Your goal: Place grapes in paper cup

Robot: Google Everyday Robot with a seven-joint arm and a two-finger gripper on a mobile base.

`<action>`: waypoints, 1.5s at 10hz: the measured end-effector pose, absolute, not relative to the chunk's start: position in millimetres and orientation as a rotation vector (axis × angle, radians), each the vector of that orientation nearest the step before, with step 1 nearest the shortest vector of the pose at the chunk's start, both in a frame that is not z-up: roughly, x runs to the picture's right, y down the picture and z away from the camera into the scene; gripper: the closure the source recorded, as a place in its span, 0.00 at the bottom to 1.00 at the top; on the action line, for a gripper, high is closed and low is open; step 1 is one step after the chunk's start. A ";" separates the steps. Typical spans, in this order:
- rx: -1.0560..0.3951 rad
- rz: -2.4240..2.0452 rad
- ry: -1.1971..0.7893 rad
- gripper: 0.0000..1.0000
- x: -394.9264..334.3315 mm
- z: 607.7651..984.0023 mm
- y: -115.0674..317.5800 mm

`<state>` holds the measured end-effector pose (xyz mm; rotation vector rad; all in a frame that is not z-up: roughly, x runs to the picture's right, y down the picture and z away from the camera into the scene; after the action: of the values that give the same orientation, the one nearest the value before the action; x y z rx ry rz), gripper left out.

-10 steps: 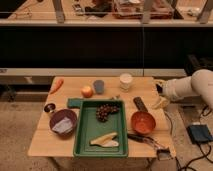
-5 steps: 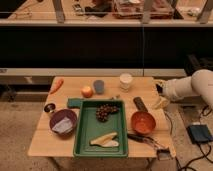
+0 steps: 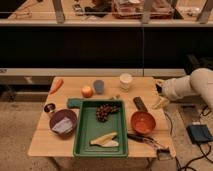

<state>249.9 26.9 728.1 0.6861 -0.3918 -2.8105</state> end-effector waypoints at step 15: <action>0.717 -2.799 -0.517 0.20 163.1 716.9 27.0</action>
<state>163.1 27.0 716.9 0.7168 -0.5167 -2.7994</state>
